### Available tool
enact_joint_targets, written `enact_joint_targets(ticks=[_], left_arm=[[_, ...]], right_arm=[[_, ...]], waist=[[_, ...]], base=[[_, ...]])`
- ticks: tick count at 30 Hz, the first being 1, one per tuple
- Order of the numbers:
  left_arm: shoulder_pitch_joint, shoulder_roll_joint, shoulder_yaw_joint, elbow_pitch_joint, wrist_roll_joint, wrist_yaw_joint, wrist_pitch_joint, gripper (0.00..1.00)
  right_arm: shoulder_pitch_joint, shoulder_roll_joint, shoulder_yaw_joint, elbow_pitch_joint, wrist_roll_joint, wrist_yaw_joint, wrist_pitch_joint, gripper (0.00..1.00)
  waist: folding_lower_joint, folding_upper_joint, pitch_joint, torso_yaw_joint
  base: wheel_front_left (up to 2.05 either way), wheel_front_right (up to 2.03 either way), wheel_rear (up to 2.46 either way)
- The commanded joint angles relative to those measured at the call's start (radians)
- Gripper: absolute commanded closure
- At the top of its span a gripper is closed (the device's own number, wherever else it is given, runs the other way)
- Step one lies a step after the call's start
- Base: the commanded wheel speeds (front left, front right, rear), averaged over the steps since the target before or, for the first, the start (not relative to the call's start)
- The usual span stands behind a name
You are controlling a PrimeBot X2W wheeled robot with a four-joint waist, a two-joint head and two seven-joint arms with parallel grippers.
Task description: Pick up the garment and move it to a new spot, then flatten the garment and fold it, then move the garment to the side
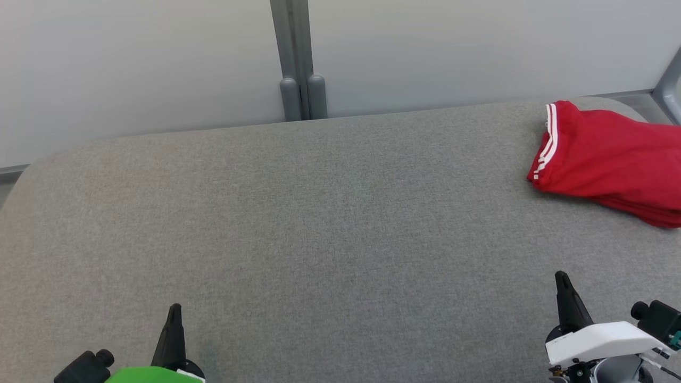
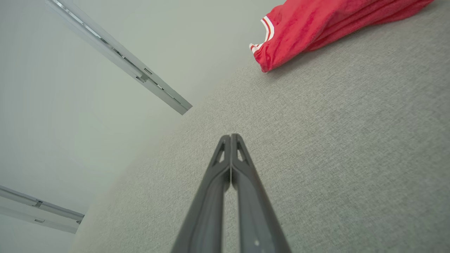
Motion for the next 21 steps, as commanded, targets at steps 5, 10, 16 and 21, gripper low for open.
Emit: enact_joint_targets(ticks=[5, 10, 16, 21], left_arm=[[-0.041, 0.013, 0.016, -0.014, -0.086, -0.001, 0.019, 1.0], [-0.053, 0.014, 0.024, -0.016, -0.142, -0.001, 0.035, 1.0], [-0.066, 0.014, 0.033, -0.018, -0.206, -0.001, 0.052, 1.0], [-0.076, 0.015, 0.042, -0.02, -0.253, -0.002, 0.066, 1.0]], right_arm=[[-0.035, -0.006, -0.006, -0.007, 0.095, 0.0, 0.023, 1.0], [-0.044, -0.006, -0.009, -0.005, 0.163, 0.0, 0.04, 1.0], [-0.055, -0.007, -0.011, -0.003, 0.24, 0.0, 0.058, 1.0], [-0.064, -0.007, -0.013, -0.002, 0.299, 0.0, 0.071, 1.0]], waist=[[0.0, 0.0, 0.002, 0.002], [0.0, 0.0, 0.003, 0.004], [0.0, 0.0, 0.005, 0.006], [0.0, 0.0, 0.006, 0.008]], base=[[0.0, 0.0, 0.0], [0.0, 0.0, 0.0], [0.0, 0.0, 0.0], [0.0, 0.0, 0.0]])
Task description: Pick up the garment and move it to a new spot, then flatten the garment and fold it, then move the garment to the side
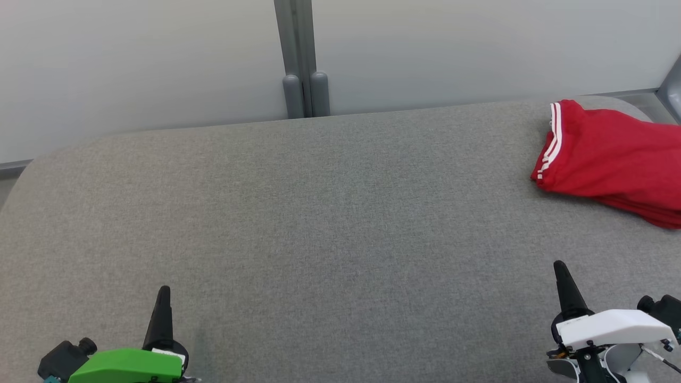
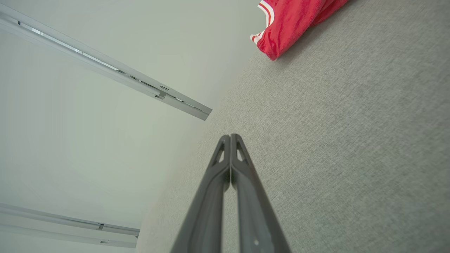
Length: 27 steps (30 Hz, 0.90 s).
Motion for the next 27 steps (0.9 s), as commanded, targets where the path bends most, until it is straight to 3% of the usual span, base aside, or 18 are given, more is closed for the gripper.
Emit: enact_joint_targets(ticks=[1, 27], left_arm=[[-0.028, 0.01, 0.009, -0.012, -0.03, -0.002, 0.007, 1.0], [-0.078, 0.009, 0.049, -0.018, -0.259, -0.002, 0.076, 1.0]], right_arm=[[-0.026, -0.006, -0.005, -0.006, 0.034, 0.0, 0.007, 1.0], [-0.066, -0.007, -0.014, 0.001, 0.315, 0.0, 0.073, 1.0]], waist=[[0.0, 0.0, 0.0, 0.001], [0.0, 0.0, 0.008, 0.011]], base=[[0.0, 0.0, 0.0], [0.0, 0.0, 0.0]])
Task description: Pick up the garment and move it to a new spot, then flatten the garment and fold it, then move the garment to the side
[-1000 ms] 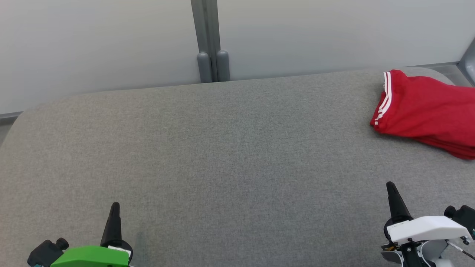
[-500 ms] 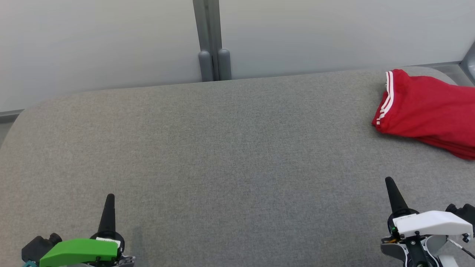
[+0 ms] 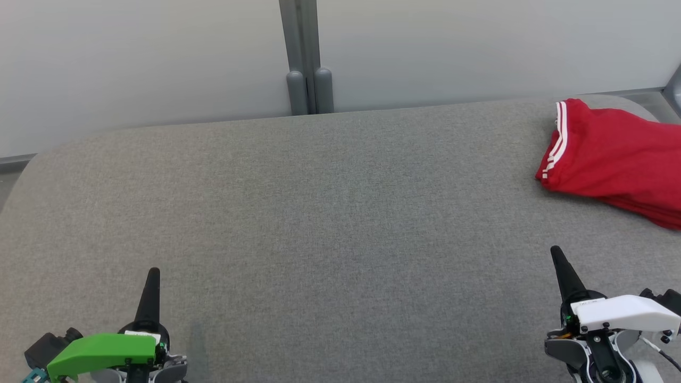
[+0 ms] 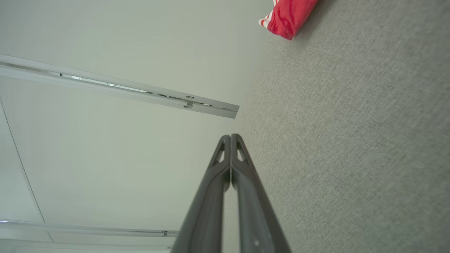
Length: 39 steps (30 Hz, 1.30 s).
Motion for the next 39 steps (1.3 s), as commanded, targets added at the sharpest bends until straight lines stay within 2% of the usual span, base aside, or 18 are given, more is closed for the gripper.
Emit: enact_joint_targets(ticks=[1, 39], left_arm=[[-0.027, 0.008, 0.008, -0.01, -0.023, -0.002, 0.006, 1.0], [-0.077, 0.002, 0.054, -0.013, -0.257, -0.003, 0.08, 1.0]], right_arm=[[-0.021, -0.005, -0.002, -0.003, 0.027, 0.0, 0.006, 1.0], [-0.058, -0.007, -0.012, 0.006, 0.319, 0.0, 0.076, 1.0]], waist=[[0.0, 0.0, 0.0, 0.001], [0.0, 0.0, 0.011, 0.014]], base=[[0.0, 0.0, 0.0], [0.0, 0.0, 0.0]])
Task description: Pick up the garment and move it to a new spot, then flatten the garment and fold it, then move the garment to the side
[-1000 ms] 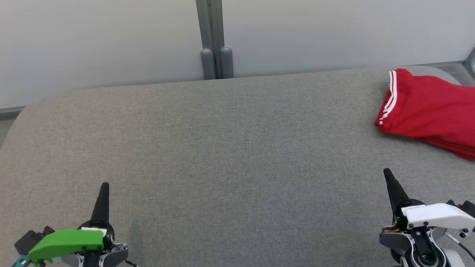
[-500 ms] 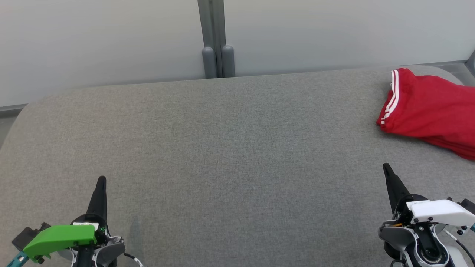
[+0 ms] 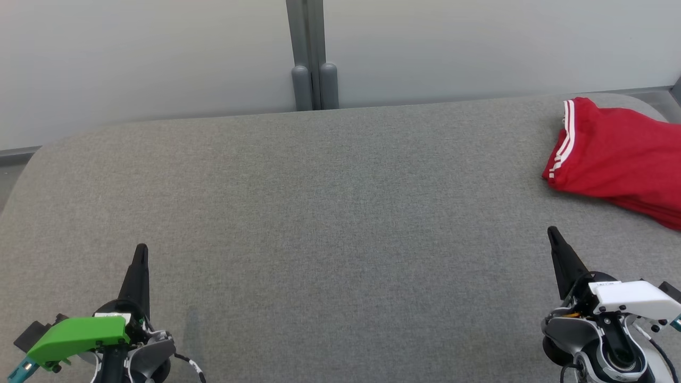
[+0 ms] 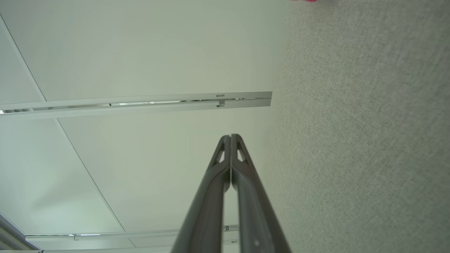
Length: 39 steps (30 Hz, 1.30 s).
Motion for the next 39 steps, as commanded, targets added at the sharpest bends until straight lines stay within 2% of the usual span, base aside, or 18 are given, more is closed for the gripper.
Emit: enact_joint_targets(ticks=[1, 39], left_arm=[[-0.017, 0.002, 0.004, -0.001, -0.005, -0.003, 0.001, 1.0], [-0.018, -0.003, 0.012, 0.0, 0.005, -0.003, 0.009, 1.0]], right_arm=[[-0.006, -0.004, -0.002, 0.002, 0.007, 0.0, 0.004, 1.0], [-0.006, -0.004, -0.002, 0.002, 0.007, 0.0, 0.003, 1.0]], waist=[[-0.0001, 0.0, 0.0, 0.0], [-0.0001, 0.0, 0.0, 0.0]], base=[[0.0, 0.0, 0.0], [0.0, 0.0, 0.0]])
